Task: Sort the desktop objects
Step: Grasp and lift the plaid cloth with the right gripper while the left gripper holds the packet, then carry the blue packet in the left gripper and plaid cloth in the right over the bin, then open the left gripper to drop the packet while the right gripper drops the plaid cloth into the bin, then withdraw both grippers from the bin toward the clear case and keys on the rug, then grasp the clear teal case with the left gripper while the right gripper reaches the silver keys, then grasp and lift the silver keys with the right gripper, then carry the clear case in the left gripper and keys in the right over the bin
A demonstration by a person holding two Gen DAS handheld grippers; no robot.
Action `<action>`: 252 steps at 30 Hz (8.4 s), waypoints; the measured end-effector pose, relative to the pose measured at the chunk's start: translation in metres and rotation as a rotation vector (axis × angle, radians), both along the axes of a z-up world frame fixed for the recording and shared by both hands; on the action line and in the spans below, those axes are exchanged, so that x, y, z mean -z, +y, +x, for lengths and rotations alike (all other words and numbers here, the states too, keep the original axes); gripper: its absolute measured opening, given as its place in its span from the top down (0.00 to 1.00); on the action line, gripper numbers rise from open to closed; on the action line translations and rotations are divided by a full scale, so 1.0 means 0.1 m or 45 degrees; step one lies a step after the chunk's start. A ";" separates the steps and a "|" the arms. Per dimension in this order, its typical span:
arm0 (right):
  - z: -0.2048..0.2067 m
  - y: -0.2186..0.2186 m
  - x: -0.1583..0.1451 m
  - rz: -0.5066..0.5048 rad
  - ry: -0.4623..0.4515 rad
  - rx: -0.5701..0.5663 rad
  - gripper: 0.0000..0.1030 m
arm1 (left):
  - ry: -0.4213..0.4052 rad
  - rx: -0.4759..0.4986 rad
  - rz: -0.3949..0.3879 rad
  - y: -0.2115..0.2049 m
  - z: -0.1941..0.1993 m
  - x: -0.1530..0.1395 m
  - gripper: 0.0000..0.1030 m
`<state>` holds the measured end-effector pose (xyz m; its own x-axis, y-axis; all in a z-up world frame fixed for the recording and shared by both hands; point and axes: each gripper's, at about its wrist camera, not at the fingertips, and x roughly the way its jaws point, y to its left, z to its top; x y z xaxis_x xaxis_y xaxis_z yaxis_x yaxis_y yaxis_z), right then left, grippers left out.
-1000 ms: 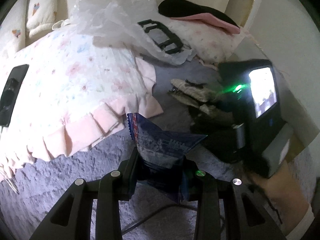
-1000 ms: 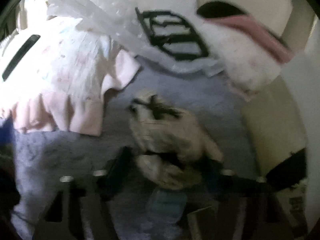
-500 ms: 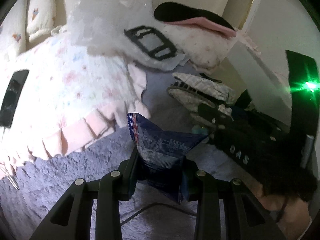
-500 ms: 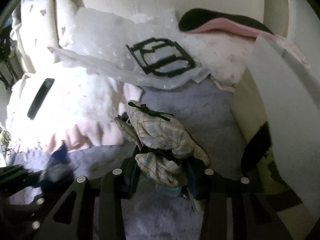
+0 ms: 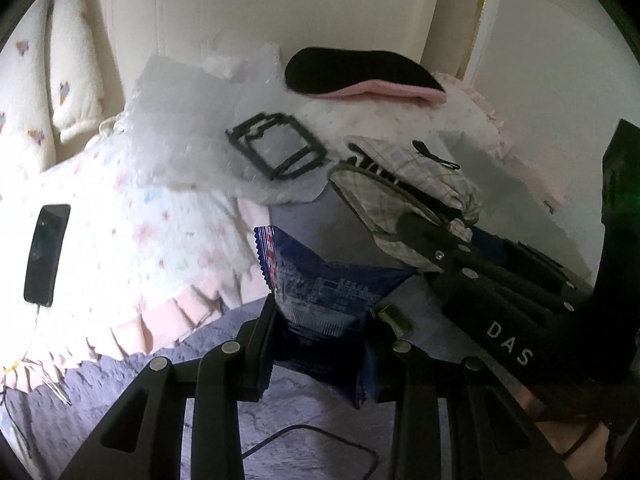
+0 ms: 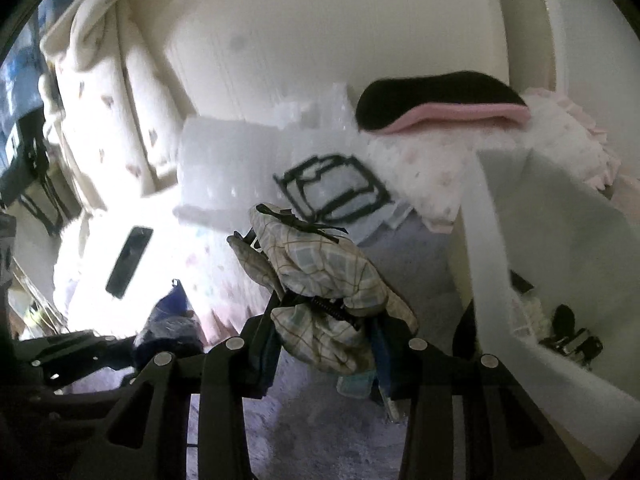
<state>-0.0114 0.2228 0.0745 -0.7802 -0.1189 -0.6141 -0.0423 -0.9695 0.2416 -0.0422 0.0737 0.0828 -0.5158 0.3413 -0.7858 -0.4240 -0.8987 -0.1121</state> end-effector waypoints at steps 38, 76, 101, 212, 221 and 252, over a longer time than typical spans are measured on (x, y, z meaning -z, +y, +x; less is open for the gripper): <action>0.82 1.73 -0.45 -0.299 0.183 0.590 0.62 | 0.122 0.731 -0.046 2.23 0.23 -0.60 0.69; 0.73 2.01 -0.02 -0.240 -0.123 0.696 0.62 | 0.018 0.509 -0.107 2.01 0.04 -0.13 0.34; 0.39 1.74 0.01 -0.040 -0.230 0.621 0.35 | 0.010 0.463 0.006 1.74 -0.02 -0.21 0.34; -0.09 0.14 1.43 0.233 -0.380 -0.148 0.61 | -0.149 0.074 0.106 -0.09 -0.17 1.35 0.82; -0.17 0.08 1.52 0.285 -0.389 -0.105 0.82 | -0.182 0.036 0.148 -0.18 -0.17 1.41 0.82; 0.10 0.39 -0.17 -0.068 0.080 0.029 0.82 | 0.070 0.238 0.135 0.47 -0.22 -0.16 0.82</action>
